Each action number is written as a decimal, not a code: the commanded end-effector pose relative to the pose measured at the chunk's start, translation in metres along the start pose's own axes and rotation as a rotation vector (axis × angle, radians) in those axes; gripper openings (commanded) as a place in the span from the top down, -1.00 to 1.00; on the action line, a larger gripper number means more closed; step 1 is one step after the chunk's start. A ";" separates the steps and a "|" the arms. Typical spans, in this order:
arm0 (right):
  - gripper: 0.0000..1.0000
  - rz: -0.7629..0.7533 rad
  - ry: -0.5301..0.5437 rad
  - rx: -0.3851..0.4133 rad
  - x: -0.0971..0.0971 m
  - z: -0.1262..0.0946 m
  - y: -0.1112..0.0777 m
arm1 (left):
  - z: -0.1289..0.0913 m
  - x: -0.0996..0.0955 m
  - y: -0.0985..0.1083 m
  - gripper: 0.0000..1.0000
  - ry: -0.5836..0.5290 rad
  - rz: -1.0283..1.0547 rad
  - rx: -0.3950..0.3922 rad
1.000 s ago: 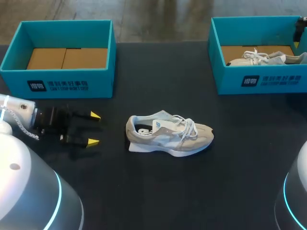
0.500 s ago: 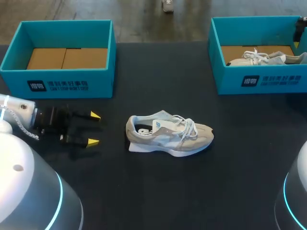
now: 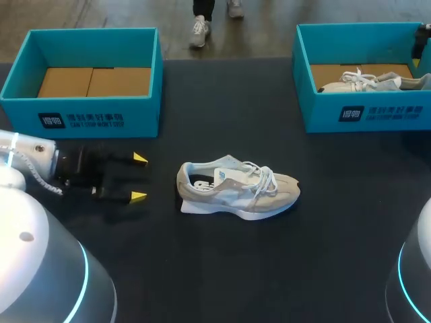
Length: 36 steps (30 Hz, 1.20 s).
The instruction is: Take the shoe out of the shoebox, open the shoe tongue, remove and reinsert the insole, then place the shoe into the shoebox
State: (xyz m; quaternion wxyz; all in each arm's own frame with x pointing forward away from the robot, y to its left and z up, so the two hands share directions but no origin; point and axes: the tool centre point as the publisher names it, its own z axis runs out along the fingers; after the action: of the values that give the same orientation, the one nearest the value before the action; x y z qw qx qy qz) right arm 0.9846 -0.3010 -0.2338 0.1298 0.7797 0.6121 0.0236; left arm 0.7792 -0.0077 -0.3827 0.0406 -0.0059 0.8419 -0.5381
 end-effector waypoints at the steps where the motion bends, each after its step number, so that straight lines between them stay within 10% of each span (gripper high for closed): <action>1: -1.00 0.000 0.002 -0.001 0.000 0.000 -0.001 | 0.013 -0.002 -0.004 -1.00 -0.005 -0.005 -0.010; 36: -1.00 0.000 0.002 -0.001 0.000 0.000 -0.001 | 0.083 0.018 -0.021 -1.00 0.117 -0.077 -0.006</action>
State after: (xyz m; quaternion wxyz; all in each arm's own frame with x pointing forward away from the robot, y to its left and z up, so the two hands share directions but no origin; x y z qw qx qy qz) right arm 0.9846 -0.3010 -0.2338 0.1298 0.7797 0.6121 0.0236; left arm 0.7689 -0.0896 -0.3967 -0.0331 -0.0042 0.8438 -0.5356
